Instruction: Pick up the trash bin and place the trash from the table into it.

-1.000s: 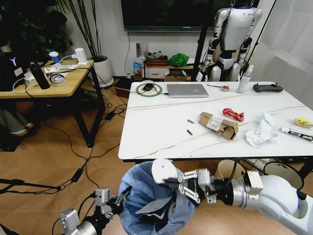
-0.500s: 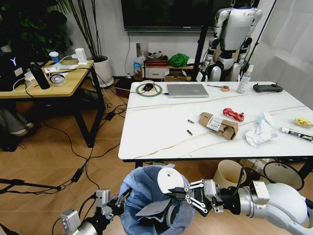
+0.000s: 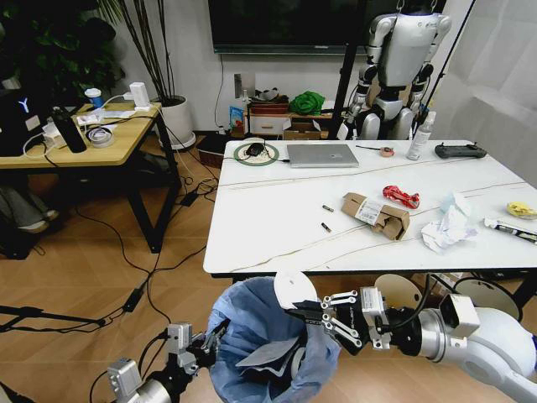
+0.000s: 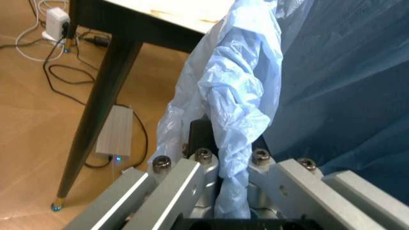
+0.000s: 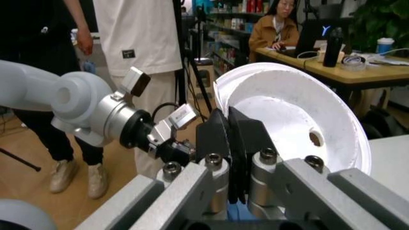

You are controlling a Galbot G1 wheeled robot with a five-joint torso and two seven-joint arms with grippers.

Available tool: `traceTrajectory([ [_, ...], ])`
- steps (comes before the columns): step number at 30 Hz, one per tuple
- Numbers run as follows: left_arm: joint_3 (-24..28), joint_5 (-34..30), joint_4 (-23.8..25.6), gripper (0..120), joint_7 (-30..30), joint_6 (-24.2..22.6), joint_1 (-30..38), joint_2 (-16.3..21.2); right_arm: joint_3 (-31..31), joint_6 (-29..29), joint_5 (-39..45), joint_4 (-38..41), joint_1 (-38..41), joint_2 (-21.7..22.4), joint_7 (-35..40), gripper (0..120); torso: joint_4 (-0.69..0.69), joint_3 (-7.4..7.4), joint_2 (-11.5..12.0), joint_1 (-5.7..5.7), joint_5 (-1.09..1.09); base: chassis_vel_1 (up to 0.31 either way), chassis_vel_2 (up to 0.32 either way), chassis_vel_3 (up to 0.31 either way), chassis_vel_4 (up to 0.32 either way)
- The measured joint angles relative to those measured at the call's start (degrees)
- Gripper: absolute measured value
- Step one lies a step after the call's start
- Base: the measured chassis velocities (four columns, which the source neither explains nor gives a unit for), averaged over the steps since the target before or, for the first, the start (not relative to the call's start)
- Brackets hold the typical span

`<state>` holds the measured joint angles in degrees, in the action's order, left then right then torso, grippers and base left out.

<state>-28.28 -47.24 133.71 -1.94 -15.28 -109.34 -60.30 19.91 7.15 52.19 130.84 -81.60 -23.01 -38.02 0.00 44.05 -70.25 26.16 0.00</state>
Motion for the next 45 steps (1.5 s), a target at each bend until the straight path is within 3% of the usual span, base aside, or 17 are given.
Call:
traceTrajectory([
  [19,0.52,-1.09,-0.72,0,1.06,-0.30,0.73,0.22,-5.02,0.38,-0.73,-1.46,-0.24,-2.96,0.23,0,0.00,0.00,0.00,0.00,0.00,0.000,0.000,0.000,0.000],
  [30,0.42,-0.62,-0.19,0,0.36,-0.11,0.57,-0.18,-4.27,0.51,-4.28,-1.31,-0.90,-2.08,-0.30,0,0.00,0.00,0.00,0.00,0.00,0.000,0.000,0.000,0.000],
  [45,0.59,-0.29,-0.65,0,0.19,-0.49,0.94,-0.52,-7.30,1.35,-0.02,0.07,-0.44,-1.55,-1.07,0,0.00,0.00,0.00,0.00,0.00,0.000,0.000,0.000,0.000],
])
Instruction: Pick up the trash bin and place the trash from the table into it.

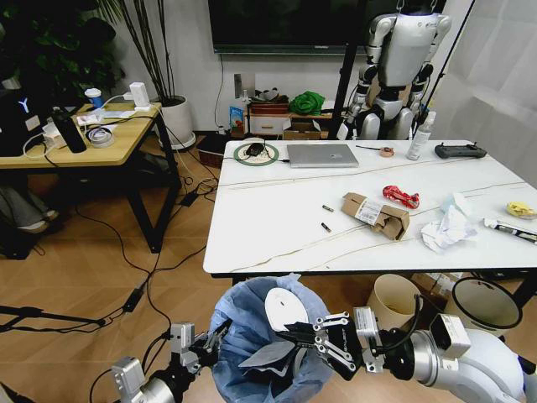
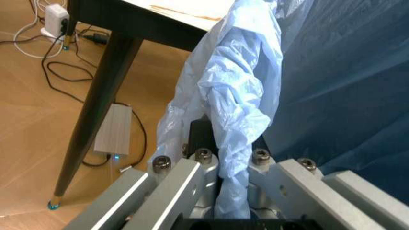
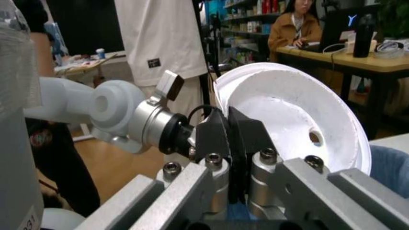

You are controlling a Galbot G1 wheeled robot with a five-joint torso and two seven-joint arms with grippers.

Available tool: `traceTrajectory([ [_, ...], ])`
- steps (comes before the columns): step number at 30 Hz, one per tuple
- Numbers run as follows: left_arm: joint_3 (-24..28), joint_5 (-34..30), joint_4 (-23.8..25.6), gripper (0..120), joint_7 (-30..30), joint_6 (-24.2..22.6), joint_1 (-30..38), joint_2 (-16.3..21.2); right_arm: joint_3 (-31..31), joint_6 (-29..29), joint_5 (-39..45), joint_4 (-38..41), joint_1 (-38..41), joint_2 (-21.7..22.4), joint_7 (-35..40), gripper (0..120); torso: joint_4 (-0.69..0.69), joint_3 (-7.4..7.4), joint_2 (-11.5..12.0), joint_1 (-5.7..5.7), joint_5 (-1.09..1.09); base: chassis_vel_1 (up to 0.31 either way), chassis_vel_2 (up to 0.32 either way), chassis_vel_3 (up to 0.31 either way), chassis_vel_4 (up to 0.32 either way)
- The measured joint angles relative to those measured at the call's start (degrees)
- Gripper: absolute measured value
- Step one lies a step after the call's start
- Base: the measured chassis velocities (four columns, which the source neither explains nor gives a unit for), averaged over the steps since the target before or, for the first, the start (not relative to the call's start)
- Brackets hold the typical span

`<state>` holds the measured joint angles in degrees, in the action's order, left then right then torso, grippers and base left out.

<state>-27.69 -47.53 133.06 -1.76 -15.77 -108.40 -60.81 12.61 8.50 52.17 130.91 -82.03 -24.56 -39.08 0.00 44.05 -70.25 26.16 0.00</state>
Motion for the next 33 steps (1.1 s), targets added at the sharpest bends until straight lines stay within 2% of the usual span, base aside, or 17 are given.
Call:
traceTrajectory([
  [10,-0.13,-0.29,0.07,0,0.00,-0.18,-0.16,0.27,-4.07,-0.48,0.07,-0.47,2.46,-1.03,0.89,0,0.00,0.00,0.00,0.00,0.00,0.000,0.000,0.000,0.000],
  [13,-0.18,-0.39,0.14,0,0.00,-0.18,-0.18,0.39,-4.77,-0.61,-0.25,-0.70,3.25,-1.25,1.15,3,0.00,0.00,0.00,0.00,0.00,0.000,0.000,0.000,0.000],
  [18,-0.49,-0.76,0.38,0,0.00,-0.19,-0.32,0.81,-5.59,-1.09,-0.30,-1.07,4.81,-1.26,1.72,25,0.00,0.00,0.00,0.00,0.00,0.000,0.000,0.000,0.000],
  [21,-0.65,-0.86,0.41,0,0.00,-0.21,-0.36,0.91,-5.69,-1.13,-0.30,-1.14,4.82,-1.26,1.88,31,0.00,0.00,0.00,0.00,0.00,0.000,0.000,0.000,0.000],
  [25,-1.30,-1.08,0.69,0,0.12,-0.23,-0.85,1.49,-4.99,-1.09,-0.28,-1.17,4.68,-1.25,2.48,52,0.00,0.00,0.00,0.00,0.00,0.000,0.000,0.000,0.000],
  [27,-1.39,-1.10,0.73,0,0.17,-0.23,-0.90,1.57,-4.66,-1.08,-0.27,-1.18,4.66,-1.25,2.60,53,0.00,0.00,0.00,0.00,0.00,0.000,0.000,0.000,0.000],
  [31,-2.70,-1.80,1.44,0,1.08,-0.42,-1.93,2.87,1.68,-1.90,0.38,-1.08,3.19,-0.97,6.51,73,0.00,0.00,0.00,0.00,0.01,0.000,0.000,0.000,0.000],
  [33,-2.96,-1.92,1.55,0,1.25,-0.45,-2.12,3.19,2.43,-2.08,0.46,-1.08,3.21,-0.92,7.52,75,0.01,0.00,0.00,0.00,0.01,0.000,0.000,0.000,0.000],
])
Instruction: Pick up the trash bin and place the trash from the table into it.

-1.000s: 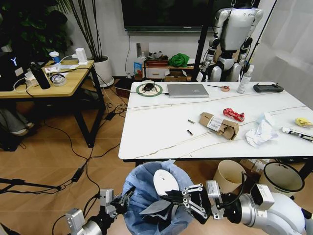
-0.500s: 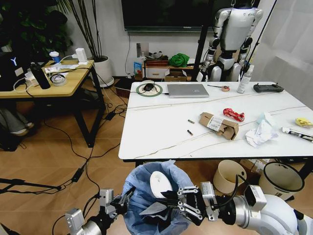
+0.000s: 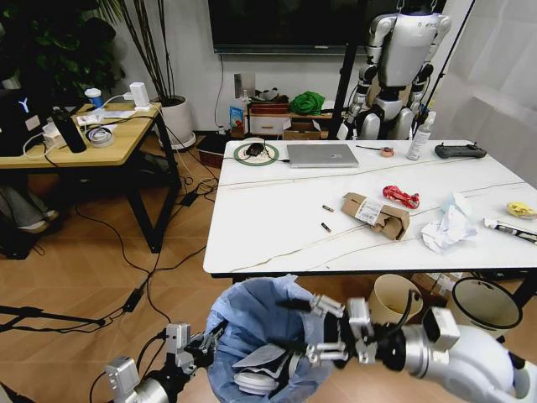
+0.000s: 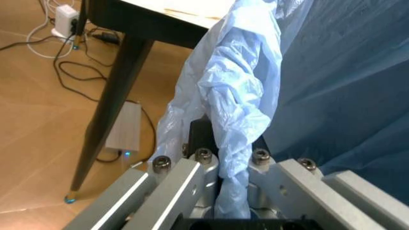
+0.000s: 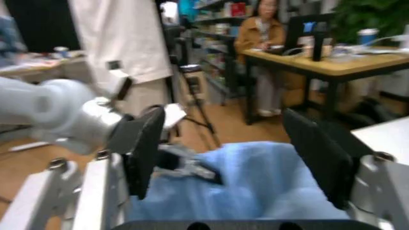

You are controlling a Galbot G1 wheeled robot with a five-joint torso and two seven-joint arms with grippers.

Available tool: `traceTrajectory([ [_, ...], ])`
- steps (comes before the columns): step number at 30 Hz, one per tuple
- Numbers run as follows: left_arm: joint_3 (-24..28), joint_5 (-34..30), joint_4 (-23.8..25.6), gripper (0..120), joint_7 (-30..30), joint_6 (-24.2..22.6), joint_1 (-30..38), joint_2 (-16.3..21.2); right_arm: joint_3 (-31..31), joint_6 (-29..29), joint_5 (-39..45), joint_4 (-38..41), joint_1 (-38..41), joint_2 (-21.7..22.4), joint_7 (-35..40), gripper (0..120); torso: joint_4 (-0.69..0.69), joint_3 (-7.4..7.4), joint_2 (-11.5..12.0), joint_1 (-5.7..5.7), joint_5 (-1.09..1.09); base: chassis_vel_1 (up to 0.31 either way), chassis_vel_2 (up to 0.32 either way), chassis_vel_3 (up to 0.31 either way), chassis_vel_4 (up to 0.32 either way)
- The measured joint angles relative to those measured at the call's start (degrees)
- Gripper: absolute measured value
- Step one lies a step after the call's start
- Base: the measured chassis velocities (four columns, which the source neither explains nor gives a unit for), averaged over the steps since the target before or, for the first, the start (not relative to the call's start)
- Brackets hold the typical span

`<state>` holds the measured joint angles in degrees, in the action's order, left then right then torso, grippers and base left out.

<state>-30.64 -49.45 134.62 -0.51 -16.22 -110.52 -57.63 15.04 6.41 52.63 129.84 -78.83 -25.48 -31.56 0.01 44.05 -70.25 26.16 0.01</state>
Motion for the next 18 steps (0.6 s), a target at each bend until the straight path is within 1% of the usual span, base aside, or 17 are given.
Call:
traceTrajectory([
  [1,-0.57,-0.34,0.33,0,0.48,0.00,-0.44,0.79,0.87,-0.45,0.30,0.00,0.59,0.01,2.14,80,0.00,0.00,0.00,0.00,0.00,0.000,0.000,0.000,0.000],
  [2,-0.74,-0.51,0.47,0,0.66,0.00,-0.56,1.06,1.04,-0.75,0.42,0.00,1.01,-0.01,2.99,82,0.01,0.00,0.00,0.00,-0.01,0.000,0.000,0.000,0.000],
  [4,-1.49,-2.07,1.35,0,1.95,0.00,-0.94,2.68,1.87,-2.67,1.78,-0.44,4.67,-0.89,6.80,93,-0.01,0.00,0.00,0.00,-0.02,0.000,0.000,0.000,0.000],
  [5,-1.58,-2.43,1.49,0,2.20,-0.01,-0.93,3.10,2.10,-3.06,2.24,-0.64,5.42,-1.11,7.80,96,-0.02,0.00,0.00,0.00,-0.02,0.000,0.000,0.000,0.000],
  [8,-1.64,-3.06,1.62,0,2.64,-0.10,-0.90,3.96,2.69,-3.47,3.10,-1.21,6.44,-1.40,9.39,99,-0.02,0.00,0.00,0.00,-0.02,0.000,0.000,0.000,0.000],
  [9,-1.49,-4.04,1.58,0,3.05,-0.21,-0.69,5.74,3.82,-3.47,3.97,-2.94,7.36,-1.88,11.34,100,-0.02,0.00,0.00,0.00,0.00,0.000,0.000,0.000,0.000],
  [12,-1.17,-6.54,0.86,0,3.54,-0.27,0.83,9.21,4.76,-1.81,2.87,-5.98,7.65,-3.68,15.46,100,-0.01,0.00,0.00,0.00,-0.01,0.000,0.000,0.000,0.000],
  [14,-1.13,-6.91,0.76,0,3.58,-0.27,1.07,9.74,4.80,-1.38,2.47,-6.51,7.60,-4.04,16.11,100,-0.01,0.00,0.00,0.00,0.00,0.000,0.000,0.000,0.000],
  [16,-0.68,-9.49,-0.24,0,3.84,-0.39,3.18,13.81,4.79,1.57,-0.94,-9.45,7.04,-5.91,18.34,100,-0.01,0.00,0.00,0.01,-0.02,0.000,0.000,0.000,0.000],
  [17,-0.54,-10.21,-0.62,0,3.85,-0.44,3.88,14.93,4.78,1.96,-1.49,-10.11,6.66,-6.32,18.77,100,-0.01,0.01,0.00,0.01,-0.02,0.000,0.000,0.000,0.000],
  [18,-0.31,-11.41,-1.27,0,3.83,-0.57,5.16,16.87,4.88,1.98,-1.90,-10.68,6.09,-6.94,19.32,100,0.00,0.01,0.01,0.01,0.01,0.000,0.000,0.000,0.000],
])
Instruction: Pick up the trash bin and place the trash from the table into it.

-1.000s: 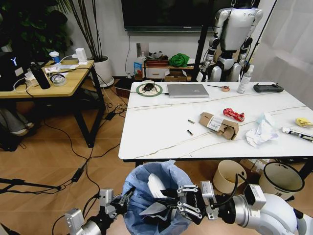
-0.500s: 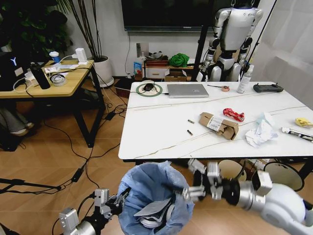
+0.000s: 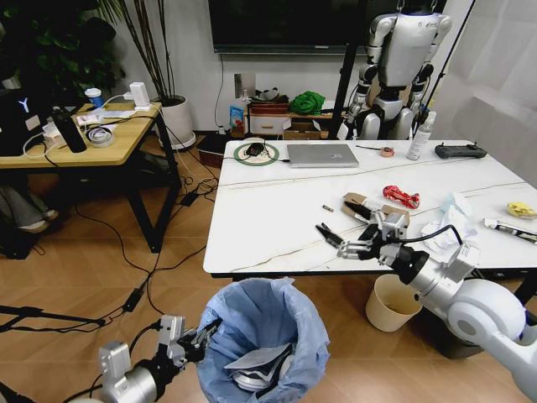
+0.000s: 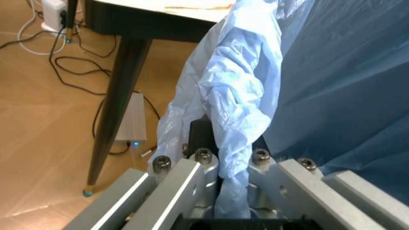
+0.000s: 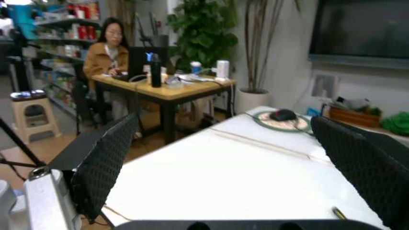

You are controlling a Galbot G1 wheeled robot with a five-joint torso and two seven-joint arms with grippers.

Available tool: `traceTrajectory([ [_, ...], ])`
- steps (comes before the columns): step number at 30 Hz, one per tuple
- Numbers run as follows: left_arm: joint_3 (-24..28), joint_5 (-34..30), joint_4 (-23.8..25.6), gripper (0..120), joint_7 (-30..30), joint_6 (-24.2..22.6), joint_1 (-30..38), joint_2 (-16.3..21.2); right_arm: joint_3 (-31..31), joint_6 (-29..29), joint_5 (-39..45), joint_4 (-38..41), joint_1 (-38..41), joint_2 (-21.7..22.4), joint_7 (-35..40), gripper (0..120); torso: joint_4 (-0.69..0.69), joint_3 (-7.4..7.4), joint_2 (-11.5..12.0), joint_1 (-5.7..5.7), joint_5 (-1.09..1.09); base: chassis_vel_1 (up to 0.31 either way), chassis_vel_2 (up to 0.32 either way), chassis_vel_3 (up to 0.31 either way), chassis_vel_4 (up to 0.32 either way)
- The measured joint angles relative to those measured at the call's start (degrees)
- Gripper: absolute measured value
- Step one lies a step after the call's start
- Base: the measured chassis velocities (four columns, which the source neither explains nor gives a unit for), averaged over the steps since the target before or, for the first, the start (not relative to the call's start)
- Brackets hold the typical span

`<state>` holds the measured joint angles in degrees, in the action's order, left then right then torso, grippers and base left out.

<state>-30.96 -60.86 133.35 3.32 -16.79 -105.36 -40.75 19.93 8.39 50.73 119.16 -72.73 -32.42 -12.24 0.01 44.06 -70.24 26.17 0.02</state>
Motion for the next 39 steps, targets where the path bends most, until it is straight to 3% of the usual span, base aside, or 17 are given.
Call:
traceTrajectory([
  [2,0.05,-0.28,-0.12,0,-0.02,-0.04,0.30,0.40,0.09,-0.13,-0.08,-0.14,-0.14,-0.27,0.13,100,0.01,0.00,0.00,0.00,0.00,0.000,0.000,0.000,0.000],
  [6,1.15,-3.78,-2.10,0,-0.91,-0.59,3.64,5.53,-0.12,-2.19,-1.36,-1.59,0.06,-4.32,1.74,100,0.01,0.00,0.01,0.00,-0.02,0.000,0.000,0.000,0.000],
  [18,4.20,-5.58,-4.84,0,-3.51,-0.58,5.51,14.30,-2.71,-3.35,-5.00,-6.84,2.05,-7.38,7.29,100,-0.01,0.00,0.00,0.00,-0.01,0.000,0.000,0.000,0.000],
  [27,4.87,-5.83,-5.29,0,-3.75,-0.54,5.83,16.46,-4.84,-6.02,-9.57,-11.18,5.81,-12.21,8.33,100,-0.01,0.00,0.01,0.00,-0.02,0.000,0.000,0.000,0.000],
  [39,3.54,-3.93,-3.98,0,-4.16,-0.52,4.41,14.04,-13.53,-19.23,-10.63,-14.39,15.86,-13.58,14.18,100,-0.01,-0.01,-0.01,0.00,-0.01,0.000,0.000,0.000,0.000],
])
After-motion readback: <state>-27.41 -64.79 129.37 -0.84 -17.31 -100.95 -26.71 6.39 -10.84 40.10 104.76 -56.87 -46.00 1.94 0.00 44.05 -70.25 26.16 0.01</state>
